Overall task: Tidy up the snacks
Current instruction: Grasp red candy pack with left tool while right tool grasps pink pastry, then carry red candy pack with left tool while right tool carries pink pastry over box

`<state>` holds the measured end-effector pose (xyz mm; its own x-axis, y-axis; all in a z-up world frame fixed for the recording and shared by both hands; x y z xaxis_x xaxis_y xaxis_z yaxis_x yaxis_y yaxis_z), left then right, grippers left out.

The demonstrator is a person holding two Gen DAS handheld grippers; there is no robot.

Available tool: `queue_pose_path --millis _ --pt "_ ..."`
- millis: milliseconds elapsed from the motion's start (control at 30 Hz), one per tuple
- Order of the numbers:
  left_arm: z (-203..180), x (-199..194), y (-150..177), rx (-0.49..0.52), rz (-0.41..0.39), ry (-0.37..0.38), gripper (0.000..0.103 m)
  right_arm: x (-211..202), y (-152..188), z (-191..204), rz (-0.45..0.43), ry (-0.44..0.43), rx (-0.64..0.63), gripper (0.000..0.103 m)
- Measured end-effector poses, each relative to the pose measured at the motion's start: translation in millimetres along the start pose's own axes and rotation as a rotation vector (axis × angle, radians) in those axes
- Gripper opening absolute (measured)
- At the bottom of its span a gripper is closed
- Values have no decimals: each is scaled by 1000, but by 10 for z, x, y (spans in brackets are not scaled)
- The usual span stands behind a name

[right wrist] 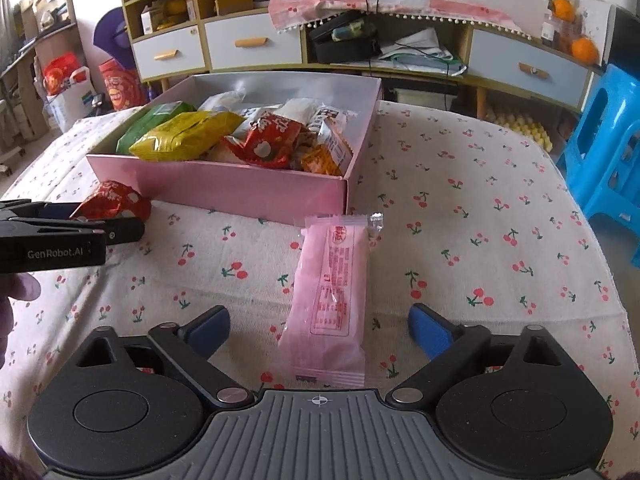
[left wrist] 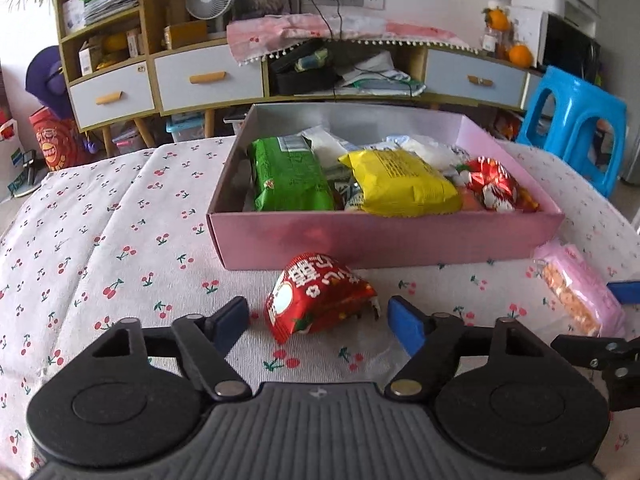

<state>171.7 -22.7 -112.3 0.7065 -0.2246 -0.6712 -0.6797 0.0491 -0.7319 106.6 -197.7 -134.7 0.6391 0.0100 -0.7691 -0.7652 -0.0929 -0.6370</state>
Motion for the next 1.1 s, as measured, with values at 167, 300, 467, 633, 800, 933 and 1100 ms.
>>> queue_pose_path --millis 167,300,467,633,800,933,1100 --pt "-1 2 -50 -49 14 11 60 -18 -36 -11 3 14 19 78" --pt "-23 -8 -58 -56 15 17 53 -32 -53 -26 5 22 31 62" --pt "-26 -32 -81 -58 10 35 44 -39 -62 -79 17 50 26 36" --pt "-63 -66 -85 -26 5 53 39 -60 -83 -145 32 38 69 32" --pt "-105 -117 -101 3 -13 64 38 -101 -93 -154 45 34 85 31" --pt "-133 -162 -113 16 -20 85 38 -153 -128 -166 46 23 105 31" --pt "-167 -215 -119 26 -21 109 38 -237 -180 -182 49 9 139 31"
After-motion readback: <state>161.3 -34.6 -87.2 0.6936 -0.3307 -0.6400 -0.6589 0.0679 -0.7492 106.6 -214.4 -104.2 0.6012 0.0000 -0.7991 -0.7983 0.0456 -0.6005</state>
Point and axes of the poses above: each gripper's, at about its wrist camera, not at the fingertips, and x roughly the way its jaws point, z to its left, y to its underside, the point moved 7 cm from there along x, roughly the way its jaws point, and after that the axes turned 10 degrees about -x, right-handed, at the moved point
